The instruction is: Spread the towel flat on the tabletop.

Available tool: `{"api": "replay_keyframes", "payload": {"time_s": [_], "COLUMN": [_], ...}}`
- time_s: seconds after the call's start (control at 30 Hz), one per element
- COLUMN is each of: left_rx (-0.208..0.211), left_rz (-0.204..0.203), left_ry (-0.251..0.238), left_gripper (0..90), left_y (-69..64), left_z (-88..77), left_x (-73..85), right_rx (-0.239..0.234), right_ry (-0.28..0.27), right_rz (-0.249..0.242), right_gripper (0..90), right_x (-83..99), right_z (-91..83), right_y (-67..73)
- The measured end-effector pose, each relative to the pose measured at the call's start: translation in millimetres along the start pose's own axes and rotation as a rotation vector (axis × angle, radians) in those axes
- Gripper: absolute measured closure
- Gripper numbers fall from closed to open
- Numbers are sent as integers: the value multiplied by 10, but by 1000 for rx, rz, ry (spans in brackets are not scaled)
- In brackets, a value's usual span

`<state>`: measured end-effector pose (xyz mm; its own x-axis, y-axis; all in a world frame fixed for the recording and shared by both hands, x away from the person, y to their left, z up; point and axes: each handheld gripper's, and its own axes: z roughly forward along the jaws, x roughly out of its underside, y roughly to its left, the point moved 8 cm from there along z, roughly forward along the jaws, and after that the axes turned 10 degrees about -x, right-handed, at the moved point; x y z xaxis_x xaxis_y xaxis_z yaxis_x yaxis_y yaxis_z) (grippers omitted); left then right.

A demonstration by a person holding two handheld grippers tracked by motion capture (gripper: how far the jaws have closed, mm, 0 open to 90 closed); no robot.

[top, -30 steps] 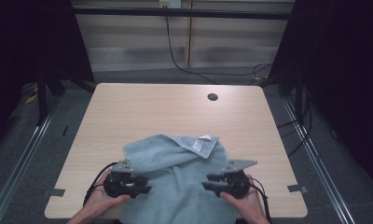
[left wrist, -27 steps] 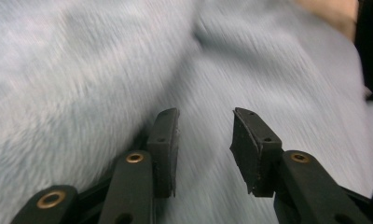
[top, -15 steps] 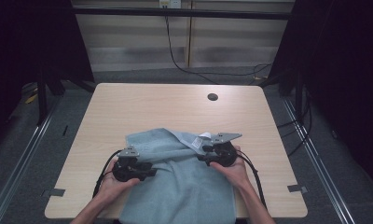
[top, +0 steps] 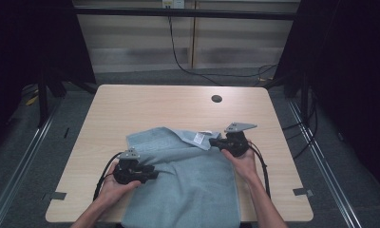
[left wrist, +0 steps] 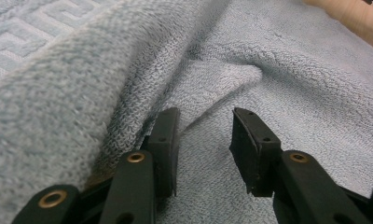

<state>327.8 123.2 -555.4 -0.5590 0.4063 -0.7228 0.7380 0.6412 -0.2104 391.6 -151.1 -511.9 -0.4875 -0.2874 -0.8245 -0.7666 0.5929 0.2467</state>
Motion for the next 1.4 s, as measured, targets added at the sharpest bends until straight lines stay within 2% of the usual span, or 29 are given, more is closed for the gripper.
{"api": "replay_keyframes", "payload": {"time_s": [0.03,0.07,0.1,0.17,0.27,0.3,0.43,0.5,0.53,0.57,0.63,0.77,0.87,0.9,0.97,1.03,1.17,1.27,1.33,1.4], "left_rx": [0,1,1,5,3,2,3,4,4,3,-1,-2,-4,-2,-3,-5,-11,-19,-15,-8], "left_rz": [-1,-3,-2,1,2,2,4,2,2,3,4,6,0,-3,-2,2,24,37,37,28], "left_ry": [-2,-1,-2,-2,-3,-4,-3,-7,-8,-3,-3,-5,-5,-4,-4,-4,-2,-4,-3,-3], "left_gripper": [616,616,615,616,616,615,615,615,615,615,615,615,615,614,613,612,608,607,607,607], "left_y": [4,2,3,8,8,5,9,10,12,17,27,38,39,40,40,35,9,4,2,-4], "left_z": [1,0,0,-1,-1,0,-6,-9,-12,-19,-25,-30,-30,-31,-33,-35,-52,-69,-86,-109], "left_x": [0,0,1,2,3,3,7,10,12,17,20,22,21,21,23,25,46,64,79,100], "right_rx": [-12,-25,-30,-31,-34,-42,-36,-36,-32,-25,-20,-48,-80,-75,-48,-21,-14,26,24,59], "right_ry": [7,18,38,70,66,65,123,113,114,123,148,102,45,39,34,8,-40,-45,-77,-64], "right_rz": [-9,-2,-4,-12,7,7,6,17,8,-7,-20,-1,20,13,9,29,64,67,98,118], "right_gripper": [861,738,653,545,499,502,517,571,599,683,788,819,822,823,831,832,826,820,863,866], "right_x": [-10,1,31,84,92,94,212,257,270,278,283,216,59,18,-85,-194,-394,-470,-505,-492], "right_z": [2,30,72,161,284,326,461,470,466,459,440,324,179,148,67,-11,-139,-157,-198,-224], "right_y": [-3,8,18,26,-11,-14,-63,-74,-71,-56,-17,24,2,-16,-84,-198,-380,-492,-565,-665]}}
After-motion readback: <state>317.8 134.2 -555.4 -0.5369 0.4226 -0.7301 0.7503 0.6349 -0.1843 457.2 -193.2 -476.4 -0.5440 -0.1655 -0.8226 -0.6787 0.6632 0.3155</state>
